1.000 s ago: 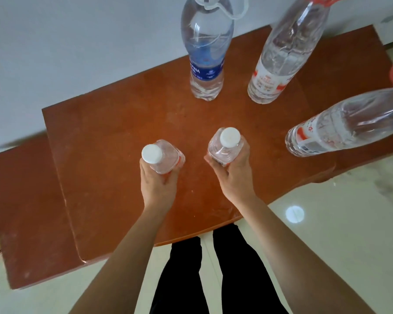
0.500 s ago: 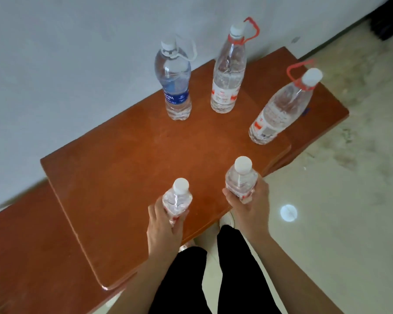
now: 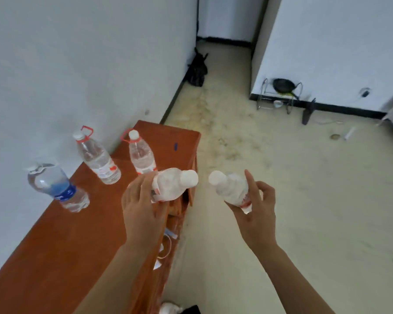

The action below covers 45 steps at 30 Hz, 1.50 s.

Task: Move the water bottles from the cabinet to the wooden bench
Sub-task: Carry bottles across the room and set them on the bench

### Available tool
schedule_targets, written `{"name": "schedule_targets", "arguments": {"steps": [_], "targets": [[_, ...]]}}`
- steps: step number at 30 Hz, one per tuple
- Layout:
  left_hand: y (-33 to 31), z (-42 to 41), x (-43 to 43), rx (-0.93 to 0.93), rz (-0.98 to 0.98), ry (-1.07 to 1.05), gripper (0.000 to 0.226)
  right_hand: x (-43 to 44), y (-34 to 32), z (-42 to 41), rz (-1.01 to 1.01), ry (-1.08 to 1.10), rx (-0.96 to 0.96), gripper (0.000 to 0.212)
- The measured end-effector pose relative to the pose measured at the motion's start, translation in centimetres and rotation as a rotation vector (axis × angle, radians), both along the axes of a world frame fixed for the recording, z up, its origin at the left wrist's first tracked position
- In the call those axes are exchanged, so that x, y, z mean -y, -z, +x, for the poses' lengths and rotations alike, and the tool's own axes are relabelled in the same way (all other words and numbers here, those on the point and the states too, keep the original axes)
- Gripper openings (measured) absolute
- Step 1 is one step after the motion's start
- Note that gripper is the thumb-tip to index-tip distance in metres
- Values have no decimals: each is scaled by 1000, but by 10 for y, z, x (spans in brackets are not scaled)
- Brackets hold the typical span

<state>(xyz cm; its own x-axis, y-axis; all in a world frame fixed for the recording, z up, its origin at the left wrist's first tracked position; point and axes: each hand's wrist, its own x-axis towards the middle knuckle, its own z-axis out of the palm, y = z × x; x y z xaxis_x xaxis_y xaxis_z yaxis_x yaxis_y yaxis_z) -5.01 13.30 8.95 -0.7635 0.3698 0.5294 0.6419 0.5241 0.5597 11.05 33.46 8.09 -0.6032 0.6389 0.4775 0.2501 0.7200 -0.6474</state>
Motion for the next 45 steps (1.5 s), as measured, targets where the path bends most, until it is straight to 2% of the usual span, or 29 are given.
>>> {"name": "schedule_targets", "arguments": {"steps": [5, 10, 15, 18, 21, 26, 32, 37, 45], "targets": [[-51, 95, -67, -291, 15, 239, 53, -40, -46, 144, 235, 246, -14, 103], [-75, 248, -123, -420, 7, 413, 63, -39, -74, 349, 354, 563, 34, 97], [-110, 408, -191, -511, -8, 664, 78, -23, -93, 548, 416, 865, 92, 91], [-129, 515, -239, -599, -16, 869, 86, -7, -100, 663, 374, 1078, 151, 92], [-135, 591, -278, -664, -57, 1036, 87, 0, -97, 743, 325, 1197, 250, 97], [-112, 706, -351, -755, -45, 1285, 81, -2, -78, 840, 230, 1408, 369, 97], [-88, 845, -445, -671, 20, 1530, 77, -37, -72, 922, 166, 1558, 525, 90], [-89, 973, -499, -681, 70, 1739, 76, -44, -86, 996, 169, 1742, 627, 88], [-101, 1186, -484, -675, 205, 2014, 71, 15, -93, 1124, 119, 2083, 721, 90]]}}
